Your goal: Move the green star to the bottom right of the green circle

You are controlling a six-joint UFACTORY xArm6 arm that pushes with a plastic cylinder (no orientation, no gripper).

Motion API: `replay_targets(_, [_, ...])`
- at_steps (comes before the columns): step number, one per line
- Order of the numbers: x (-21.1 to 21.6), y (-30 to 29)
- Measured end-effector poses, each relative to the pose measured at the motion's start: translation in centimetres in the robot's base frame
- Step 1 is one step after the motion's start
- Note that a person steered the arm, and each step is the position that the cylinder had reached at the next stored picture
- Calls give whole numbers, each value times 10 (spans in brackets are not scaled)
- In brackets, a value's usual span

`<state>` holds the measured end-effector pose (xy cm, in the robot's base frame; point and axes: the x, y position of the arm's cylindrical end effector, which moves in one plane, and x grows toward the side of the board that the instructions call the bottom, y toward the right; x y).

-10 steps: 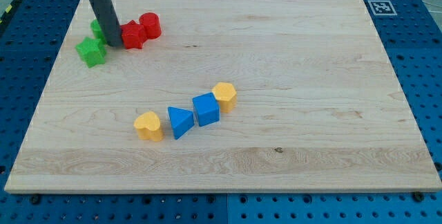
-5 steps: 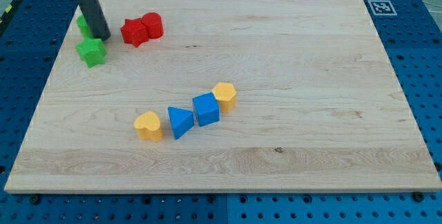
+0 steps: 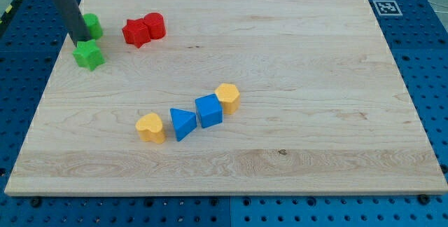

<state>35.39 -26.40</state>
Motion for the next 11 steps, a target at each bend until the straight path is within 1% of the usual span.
replay_targets(2, [1, -21])
replay_targets(7, [63, -22])
replay_targets(8, [70, -22])
replay_targets(11, [61, -12])
